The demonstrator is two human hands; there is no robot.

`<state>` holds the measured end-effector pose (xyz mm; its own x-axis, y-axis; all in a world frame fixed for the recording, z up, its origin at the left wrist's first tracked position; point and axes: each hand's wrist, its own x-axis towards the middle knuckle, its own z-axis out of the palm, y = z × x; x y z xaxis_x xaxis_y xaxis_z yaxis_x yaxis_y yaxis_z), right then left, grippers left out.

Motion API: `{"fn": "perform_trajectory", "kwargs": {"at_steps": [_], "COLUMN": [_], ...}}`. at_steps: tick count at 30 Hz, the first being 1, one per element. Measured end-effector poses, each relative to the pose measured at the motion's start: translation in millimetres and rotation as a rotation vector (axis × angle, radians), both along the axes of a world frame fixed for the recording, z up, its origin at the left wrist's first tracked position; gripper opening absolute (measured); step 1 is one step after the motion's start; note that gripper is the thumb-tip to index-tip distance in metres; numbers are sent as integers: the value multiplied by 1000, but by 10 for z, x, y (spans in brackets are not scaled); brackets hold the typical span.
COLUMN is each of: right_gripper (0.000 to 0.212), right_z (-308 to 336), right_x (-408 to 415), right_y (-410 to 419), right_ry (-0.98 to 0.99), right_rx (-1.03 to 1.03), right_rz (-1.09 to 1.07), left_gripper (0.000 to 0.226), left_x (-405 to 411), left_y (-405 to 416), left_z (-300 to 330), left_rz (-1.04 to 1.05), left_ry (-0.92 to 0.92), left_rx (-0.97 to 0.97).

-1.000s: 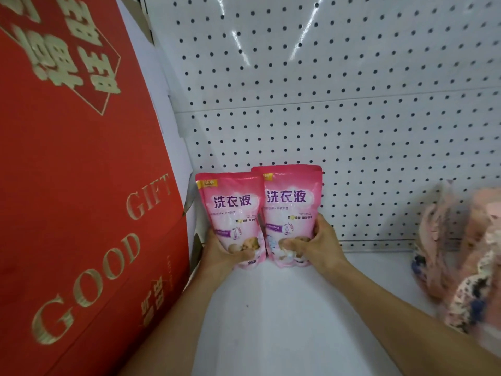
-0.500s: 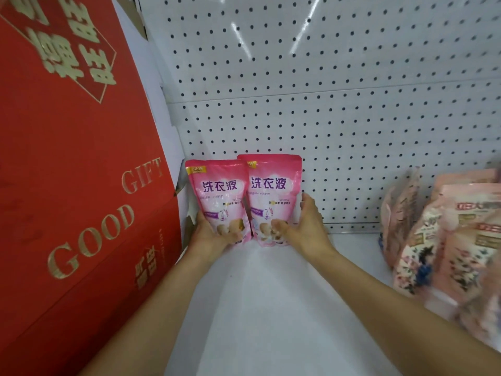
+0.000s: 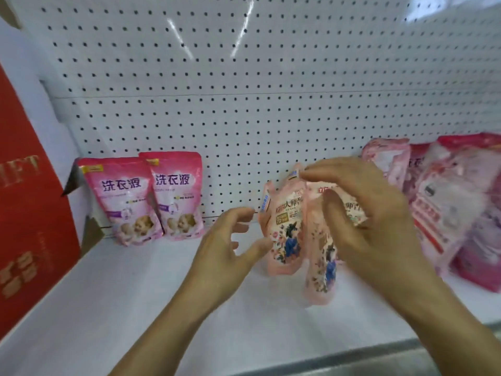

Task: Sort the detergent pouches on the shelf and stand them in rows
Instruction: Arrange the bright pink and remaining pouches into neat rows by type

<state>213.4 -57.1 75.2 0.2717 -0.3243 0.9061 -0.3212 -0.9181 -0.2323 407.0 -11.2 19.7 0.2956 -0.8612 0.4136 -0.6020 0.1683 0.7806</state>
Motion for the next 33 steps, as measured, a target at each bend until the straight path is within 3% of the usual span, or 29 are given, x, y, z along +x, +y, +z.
{"fn": "perform_trajectory", "kwargs": {"at_steps": [2, 4, 6, 8, 11, 14, 17, 20, 22, 23, 27, 33], "right_gripper": [55, 63, 47, 23, 8, 9, 10, 49, 77, 79, 38, 24], "right_z": [49, 60, 61, 69, 113, 77, -9, -239, -493, -633, -954, -909], "right_x": [-242, -349, -350, -303, -221, -170, -105, -109, -148, -158, -85, -144], "right_y": [-148, -274, -313, -299, -238, -181, -73, -16, 28, 61, 228, 423], "right_ry": [191, 510, 713, 730, 657, 537, 254, -73, -256, -296, -261, -359], "right_rx": [19, 23, 60, 24, 58, 320, 561, 726, 875, 955, 1079, 1070], "right_rz": [-116, -260, -335, -317, -195, -38, 131, 196, 281, 301, 188, 144], "left_gripper": [42, 38, 27, 24, 26, 22, 16, 9, 21, 27, 33, 28], "left_x": [-167, -264, -307, -297, -153, 58, 214, 248, 244, 243, 209, 44], "left_y": [-148, -312, -434, -488, -433, -217, 37, 233, 315, 337, 367, 473], "left_z": [-23, -28, -11, 1, -17, -68, -121, -133, -192, -240, -390, -374], "left_rz": [43, 126, 214, 248, 196, 160, 137, 14, -113, -161, -156, -111], "left_ry": [3, -69, -217, -244, -111, 90, 278, 463, 521, 532, 552, 591], "left_rx": [-11, 2, 49, 64, 19, -28, -82, -79, -6, 33, 57, 4]}}
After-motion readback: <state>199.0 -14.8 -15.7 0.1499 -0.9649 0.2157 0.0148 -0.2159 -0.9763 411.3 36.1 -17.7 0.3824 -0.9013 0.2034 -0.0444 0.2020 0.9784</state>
